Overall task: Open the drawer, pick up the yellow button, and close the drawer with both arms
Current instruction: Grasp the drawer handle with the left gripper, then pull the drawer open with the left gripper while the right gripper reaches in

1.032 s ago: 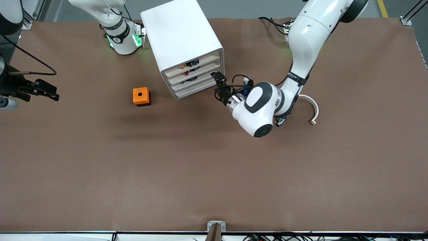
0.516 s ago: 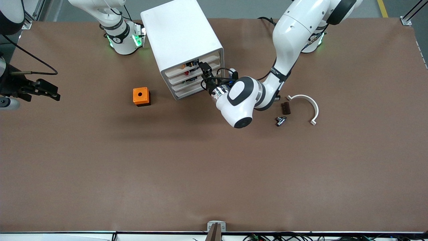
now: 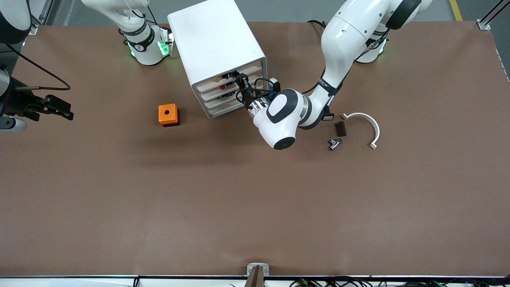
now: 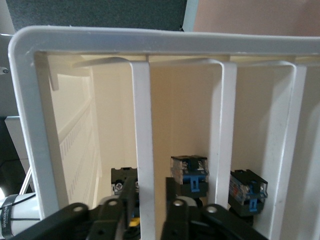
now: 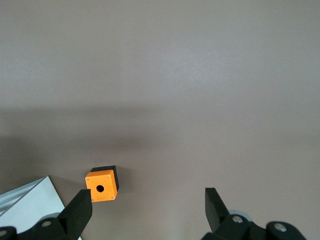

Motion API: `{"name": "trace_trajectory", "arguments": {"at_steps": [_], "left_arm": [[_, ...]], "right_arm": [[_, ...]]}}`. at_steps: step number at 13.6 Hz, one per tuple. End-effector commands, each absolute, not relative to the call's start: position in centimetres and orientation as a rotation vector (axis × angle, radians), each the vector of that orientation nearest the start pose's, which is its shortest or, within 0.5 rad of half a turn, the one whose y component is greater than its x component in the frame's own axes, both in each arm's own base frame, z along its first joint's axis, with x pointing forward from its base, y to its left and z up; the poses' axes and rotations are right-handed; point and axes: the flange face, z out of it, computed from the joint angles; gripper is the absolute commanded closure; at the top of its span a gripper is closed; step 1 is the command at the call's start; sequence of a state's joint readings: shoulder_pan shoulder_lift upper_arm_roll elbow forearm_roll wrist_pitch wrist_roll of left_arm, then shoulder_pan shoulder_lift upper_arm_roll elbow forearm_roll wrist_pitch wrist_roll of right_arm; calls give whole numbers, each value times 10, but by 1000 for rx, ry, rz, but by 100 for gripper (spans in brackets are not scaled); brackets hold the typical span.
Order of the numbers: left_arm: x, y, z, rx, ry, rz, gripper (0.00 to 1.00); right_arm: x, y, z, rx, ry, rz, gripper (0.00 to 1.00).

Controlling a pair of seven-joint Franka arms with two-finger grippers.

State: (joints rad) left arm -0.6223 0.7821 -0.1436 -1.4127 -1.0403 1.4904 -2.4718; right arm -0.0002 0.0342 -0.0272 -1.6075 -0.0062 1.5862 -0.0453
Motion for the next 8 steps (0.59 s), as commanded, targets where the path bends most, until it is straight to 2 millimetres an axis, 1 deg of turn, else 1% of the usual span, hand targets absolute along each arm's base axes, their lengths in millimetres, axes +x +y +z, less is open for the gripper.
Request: {"name": "trace_trajectory", "arguments": {"at_steps": [1,2,3,5,6,8], "left_arm": [[434,-526,264,-1083,-1771,1343,86],[436,-526,266,-1085,-1775,1348,97],[442,-522,268,-1079,-1782,1356,100],[460,-505,268,-1058,-1804,1368,100],[483,-483,267,-1033,-1850,1387,100],[519,-449,269,-1014,-1908,1436,100]], "right_arm": [[562,-18,591,-3142,-41,101,0],[562,-17,591,-3142,-41,102,0],[562,-17,591,-3144,-39,99,0],[562,-17,591,-3144,-29,99,0],[562,-16,592,-3143,-24,94,0],[562,-12,592,-3142,-17,94,0]]}}
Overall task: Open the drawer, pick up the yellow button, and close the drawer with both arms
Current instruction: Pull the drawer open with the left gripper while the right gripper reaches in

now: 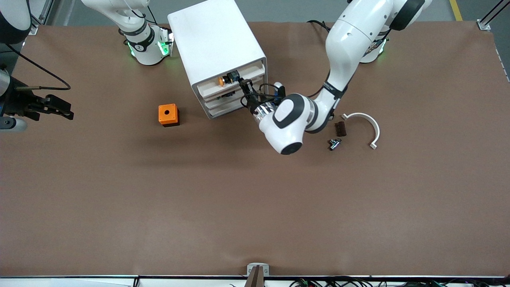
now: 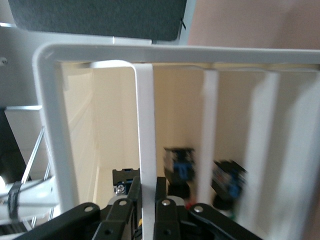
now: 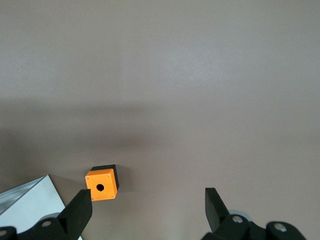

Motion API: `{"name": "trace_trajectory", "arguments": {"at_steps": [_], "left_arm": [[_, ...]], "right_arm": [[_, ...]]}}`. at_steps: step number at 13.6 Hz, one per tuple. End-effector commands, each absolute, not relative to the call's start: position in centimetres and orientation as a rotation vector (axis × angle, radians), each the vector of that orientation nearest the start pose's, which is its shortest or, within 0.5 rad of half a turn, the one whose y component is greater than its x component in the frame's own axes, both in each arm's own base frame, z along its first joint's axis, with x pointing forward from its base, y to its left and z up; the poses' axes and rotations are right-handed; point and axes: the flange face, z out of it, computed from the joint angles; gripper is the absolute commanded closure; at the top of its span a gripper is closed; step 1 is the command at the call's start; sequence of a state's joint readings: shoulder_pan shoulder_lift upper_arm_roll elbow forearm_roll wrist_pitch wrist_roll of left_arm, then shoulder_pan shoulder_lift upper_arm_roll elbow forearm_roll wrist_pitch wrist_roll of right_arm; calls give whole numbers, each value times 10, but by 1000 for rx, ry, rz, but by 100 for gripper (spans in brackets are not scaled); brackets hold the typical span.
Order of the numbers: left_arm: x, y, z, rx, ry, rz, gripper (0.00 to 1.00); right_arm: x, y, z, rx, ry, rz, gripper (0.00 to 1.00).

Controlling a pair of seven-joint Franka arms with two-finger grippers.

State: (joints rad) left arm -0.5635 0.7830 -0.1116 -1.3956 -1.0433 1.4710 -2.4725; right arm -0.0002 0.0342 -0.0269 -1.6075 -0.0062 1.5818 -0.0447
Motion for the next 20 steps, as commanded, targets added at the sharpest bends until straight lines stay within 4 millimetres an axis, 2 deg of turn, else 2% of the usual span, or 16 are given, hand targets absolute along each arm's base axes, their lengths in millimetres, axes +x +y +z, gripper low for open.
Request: {"name": "trace_trajectory", "arguments": {"at_steps": [1,3,5,7,10,11,12,13,15,18,20], "left_arm": [[528,-438,269,-1018,-1929,1433,99],[543,-421,268,-1016,-1976,1425,98],[556,-411,272,-1029,-2007,1439,98],[561,-407,271,-1066,-2031,1457,98],[578,-386,273,-1067,-2062,1497,96],[578,-387,274,-1070,-2060,1500,93],[578,-387,275,-1073,-2061,1499,85],[578,-387,281,-1078,-2064,1502,70],[581,-383,286,-1075,-2066,1514,2],[590,-378,299,-1098,-2073,1527,1],[599,-364,307,-1103,-2096,1538,1]], "right_arm": [[561,-4,593,-3143,7,94,0],[562,22,594,-3146,110,84,0],[562,49,592,-3134,195,81,0],[559,85,589,-3098,350,98,0],[559,162,572,-3024,647,100,0],[558,184,566,-3007,712,95,0],[556,205,561,-2991,769,87,0],[553,223,556,-2976,823,86,0],[548,258,545,-2884,948,137,0],[541,300,526,-2807,1091,170,0],[534,335,509,-2760,1199,167,0]]}}
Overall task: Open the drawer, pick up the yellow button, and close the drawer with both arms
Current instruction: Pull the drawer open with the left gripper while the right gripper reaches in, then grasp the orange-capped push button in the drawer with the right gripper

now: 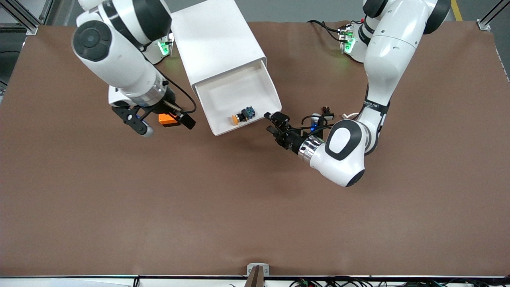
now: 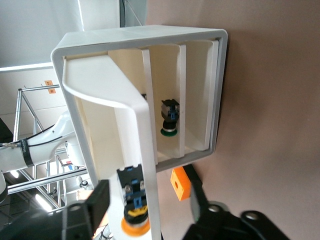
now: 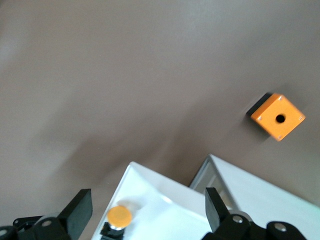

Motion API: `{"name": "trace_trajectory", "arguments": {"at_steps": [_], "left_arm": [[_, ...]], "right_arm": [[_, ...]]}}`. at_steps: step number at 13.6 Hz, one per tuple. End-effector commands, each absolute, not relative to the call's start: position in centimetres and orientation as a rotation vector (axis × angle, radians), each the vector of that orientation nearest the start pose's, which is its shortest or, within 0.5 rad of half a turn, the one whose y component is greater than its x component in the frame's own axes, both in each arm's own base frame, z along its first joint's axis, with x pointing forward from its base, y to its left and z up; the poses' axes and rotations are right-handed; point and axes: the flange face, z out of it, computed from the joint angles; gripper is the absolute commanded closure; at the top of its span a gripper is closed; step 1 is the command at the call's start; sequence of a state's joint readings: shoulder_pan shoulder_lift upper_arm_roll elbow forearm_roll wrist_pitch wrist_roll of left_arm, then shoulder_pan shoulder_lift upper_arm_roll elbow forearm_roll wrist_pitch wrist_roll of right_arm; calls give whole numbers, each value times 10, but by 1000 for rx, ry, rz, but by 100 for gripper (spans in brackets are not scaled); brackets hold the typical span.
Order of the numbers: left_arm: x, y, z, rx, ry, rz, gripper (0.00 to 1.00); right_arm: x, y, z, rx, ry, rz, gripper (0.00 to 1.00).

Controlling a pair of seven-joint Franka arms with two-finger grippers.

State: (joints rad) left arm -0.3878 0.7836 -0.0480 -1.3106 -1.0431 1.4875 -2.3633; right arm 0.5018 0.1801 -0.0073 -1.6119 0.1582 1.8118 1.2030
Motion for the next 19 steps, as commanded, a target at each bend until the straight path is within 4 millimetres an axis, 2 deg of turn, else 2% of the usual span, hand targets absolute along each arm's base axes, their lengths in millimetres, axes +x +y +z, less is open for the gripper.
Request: {"name": "trace_trajectory", "arguments": {"at_steps": [1,3,5,9,12,14,17,19], "left_arm": [[606,-354,311,1360,2536,-1876,1],[622,-335,327,1396,2452,-1846,1],[632,-314,326,1453,2382,-1794,1],[636,-293,319,1724,2275,-1595,1],[641,-275,313,1776,2306,-1515,1],[637,-274,311,1831,2324,-1491,1],[637,-274,321,1835,2318,-1474,1],[635,-279,323,1838,2315,-1483,1]], "right_arm": [[530,353,497,-2743,1243,169,0],[520,387,478,-2709,1318,171,0],[509,415,456,-2689,1366,175,0],[490,457,418,-2671,1426,179,0],[478,464,400,-2699,1421,194,0],[476,464,399,-2705,1421,198,1],[475,463,406,-2704,1408,196,26],[475,463,411,-2701,1403,192,33]]}}
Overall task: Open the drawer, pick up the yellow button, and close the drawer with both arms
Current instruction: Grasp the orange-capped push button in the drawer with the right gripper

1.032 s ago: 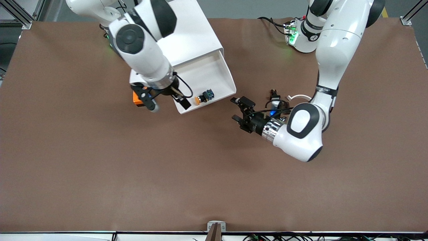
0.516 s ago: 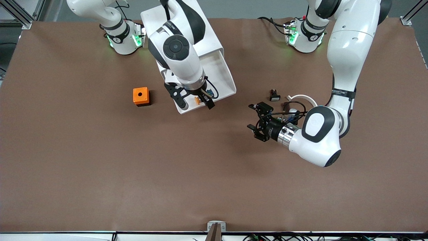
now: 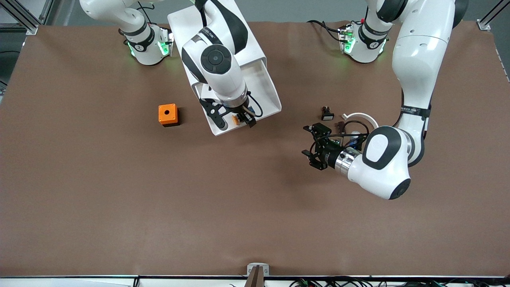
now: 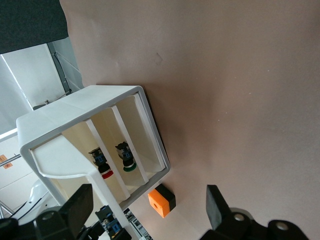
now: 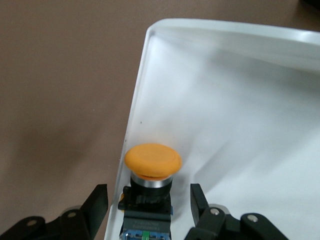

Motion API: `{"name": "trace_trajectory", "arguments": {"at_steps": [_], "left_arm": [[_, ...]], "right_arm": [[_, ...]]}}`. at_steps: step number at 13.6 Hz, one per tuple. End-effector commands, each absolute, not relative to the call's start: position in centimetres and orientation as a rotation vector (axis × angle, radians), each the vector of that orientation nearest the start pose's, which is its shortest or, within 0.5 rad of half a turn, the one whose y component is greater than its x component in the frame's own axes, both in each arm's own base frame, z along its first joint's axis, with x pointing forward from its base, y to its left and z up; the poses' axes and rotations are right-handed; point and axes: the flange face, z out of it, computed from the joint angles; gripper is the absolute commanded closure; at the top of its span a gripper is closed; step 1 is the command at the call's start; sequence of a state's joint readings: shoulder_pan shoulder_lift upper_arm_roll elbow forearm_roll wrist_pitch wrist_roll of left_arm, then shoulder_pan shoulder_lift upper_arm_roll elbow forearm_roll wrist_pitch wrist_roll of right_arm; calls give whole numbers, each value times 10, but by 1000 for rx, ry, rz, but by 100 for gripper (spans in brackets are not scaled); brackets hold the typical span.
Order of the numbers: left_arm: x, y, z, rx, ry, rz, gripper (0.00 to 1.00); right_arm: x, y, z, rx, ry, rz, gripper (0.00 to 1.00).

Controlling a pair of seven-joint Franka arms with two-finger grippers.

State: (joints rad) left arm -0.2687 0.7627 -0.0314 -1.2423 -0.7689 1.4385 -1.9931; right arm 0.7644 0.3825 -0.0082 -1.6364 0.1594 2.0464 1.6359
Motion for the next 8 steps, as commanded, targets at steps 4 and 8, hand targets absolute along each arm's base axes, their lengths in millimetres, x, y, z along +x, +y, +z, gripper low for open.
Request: {"name": "trace_trajectory", "arguments": {"at_steps": [4,8], "left_arm": [[634,-279,338,1844,2305,-1469,1],[629,-284,356,1872,2280,-1457,1]], "right_arm": [[474,461,418,-2698,1398,191,34],[473,461,417,-2705,1389,192,54]]}}
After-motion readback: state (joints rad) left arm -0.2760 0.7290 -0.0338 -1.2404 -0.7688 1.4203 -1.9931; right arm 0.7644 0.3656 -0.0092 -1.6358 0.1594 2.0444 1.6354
